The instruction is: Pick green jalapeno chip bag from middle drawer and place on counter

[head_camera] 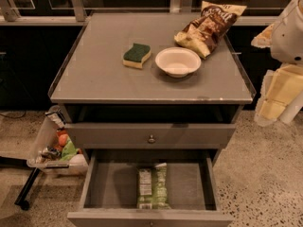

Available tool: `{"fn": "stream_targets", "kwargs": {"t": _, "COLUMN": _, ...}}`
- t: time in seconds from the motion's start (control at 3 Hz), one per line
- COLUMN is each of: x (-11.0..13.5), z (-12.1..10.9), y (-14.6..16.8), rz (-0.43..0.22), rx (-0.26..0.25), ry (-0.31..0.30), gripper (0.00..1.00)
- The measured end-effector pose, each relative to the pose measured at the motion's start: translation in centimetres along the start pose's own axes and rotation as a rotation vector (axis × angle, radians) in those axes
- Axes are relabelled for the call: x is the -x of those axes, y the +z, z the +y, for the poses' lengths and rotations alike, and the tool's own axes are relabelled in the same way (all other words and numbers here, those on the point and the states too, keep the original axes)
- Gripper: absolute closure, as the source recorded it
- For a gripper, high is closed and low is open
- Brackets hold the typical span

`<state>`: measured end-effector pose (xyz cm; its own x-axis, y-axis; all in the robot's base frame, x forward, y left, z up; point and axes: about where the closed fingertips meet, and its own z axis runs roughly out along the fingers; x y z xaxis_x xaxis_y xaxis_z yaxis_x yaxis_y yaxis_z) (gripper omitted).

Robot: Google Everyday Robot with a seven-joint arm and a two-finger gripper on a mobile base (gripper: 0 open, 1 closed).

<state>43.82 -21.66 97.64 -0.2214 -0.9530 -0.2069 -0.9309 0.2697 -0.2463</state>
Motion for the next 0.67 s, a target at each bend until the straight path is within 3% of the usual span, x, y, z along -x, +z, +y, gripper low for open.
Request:
{"fn": "stream_targets", "kwargs": {"t": 0.33, "x": 0.0, "z": 0.0, "y": 0.0, "rz": 0.000, "rx": 0.000, "ry": 0.000, "gripper": 0.00}}
{"fn": "stream_targets", "kwargs": {"t": 0.67, "x": 0.5, "z": 1.0, "y": 1.9, "rz": -0.042, "rx": -0.005, "ry": 0.045, "gripper": 0.00}}
